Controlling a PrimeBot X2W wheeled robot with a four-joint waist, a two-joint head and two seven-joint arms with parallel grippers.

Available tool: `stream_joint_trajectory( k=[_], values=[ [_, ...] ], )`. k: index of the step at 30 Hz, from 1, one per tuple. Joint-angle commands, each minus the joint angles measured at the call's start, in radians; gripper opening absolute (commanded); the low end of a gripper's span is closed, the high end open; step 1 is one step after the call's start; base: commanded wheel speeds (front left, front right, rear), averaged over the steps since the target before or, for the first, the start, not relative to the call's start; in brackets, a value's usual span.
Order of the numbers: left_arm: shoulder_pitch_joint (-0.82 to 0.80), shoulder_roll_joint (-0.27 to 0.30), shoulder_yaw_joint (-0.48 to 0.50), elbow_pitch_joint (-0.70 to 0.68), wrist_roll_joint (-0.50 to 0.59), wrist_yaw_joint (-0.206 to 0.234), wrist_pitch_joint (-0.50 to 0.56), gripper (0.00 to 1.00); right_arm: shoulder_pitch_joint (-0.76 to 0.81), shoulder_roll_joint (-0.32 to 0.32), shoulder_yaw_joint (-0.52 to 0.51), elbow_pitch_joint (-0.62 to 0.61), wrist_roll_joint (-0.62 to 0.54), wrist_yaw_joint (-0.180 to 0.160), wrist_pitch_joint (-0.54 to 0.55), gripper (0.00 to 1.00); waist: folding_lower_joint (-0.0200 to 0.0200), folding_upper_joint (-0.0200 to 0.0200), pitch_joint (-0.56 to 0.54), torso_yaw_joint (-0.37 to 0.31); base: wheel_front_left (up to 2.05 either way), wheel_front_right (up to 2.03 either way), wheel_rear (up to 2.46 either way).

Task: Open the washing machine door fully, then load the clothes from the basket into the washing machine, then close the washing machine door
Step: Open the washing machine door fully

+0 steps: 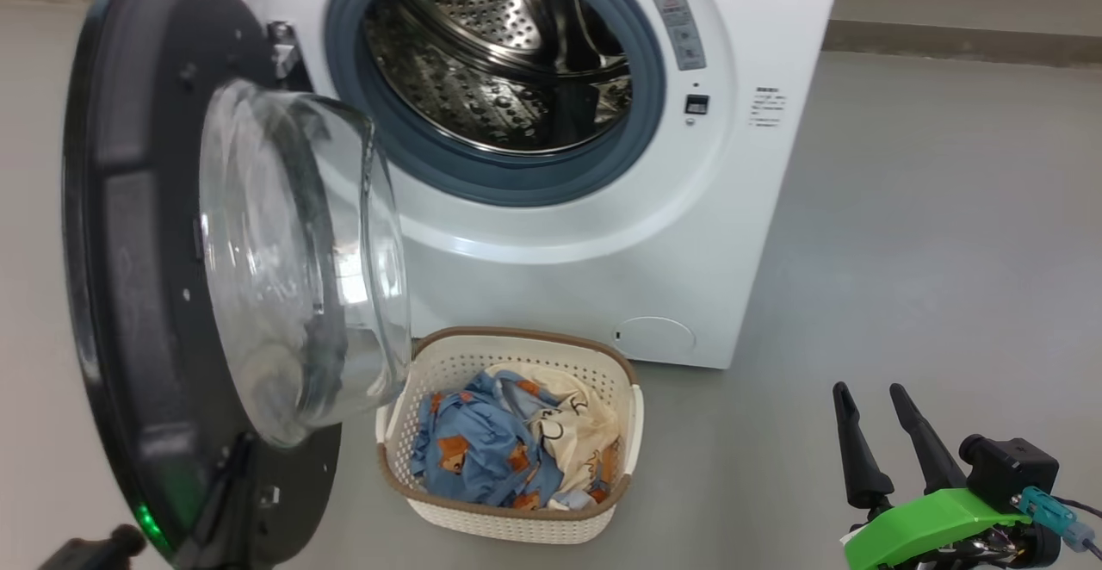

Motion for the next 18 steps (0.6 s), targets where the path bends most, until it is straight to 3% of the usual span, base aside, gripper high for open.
stream_joint_trajectory(
  k=[1,10,18],
  values=[
    [-0.030,0.041,0.065,-0.027,-0.007,0.019,-0.003,0.00,-0.028,-0.005,0.020,-0.022,0.003,0.008,-0.009,1.00,0.0000,0.0000,-0.003,0.027,0.00,0.00,0.00],
    [-0.086,0.101,0.149,0.026,-0.040,0.068,0.037,0.00,-0.035,0.006,0.022,-0.019,0.001,0.008,-0.009,1.00,0.0000,0.0000,0.012,0.080,0.00,0.00,0.00],
    [-0.175,0.190,0.204,0.138,-0.070,0.061,0.087,0.00,-0.060,0.018,0.026,-0.015,-0.013,0.008,-0.009,1.00,0.0000,0.0000,0.064,0.116,0.00,0.00,0.00]
  ],
)
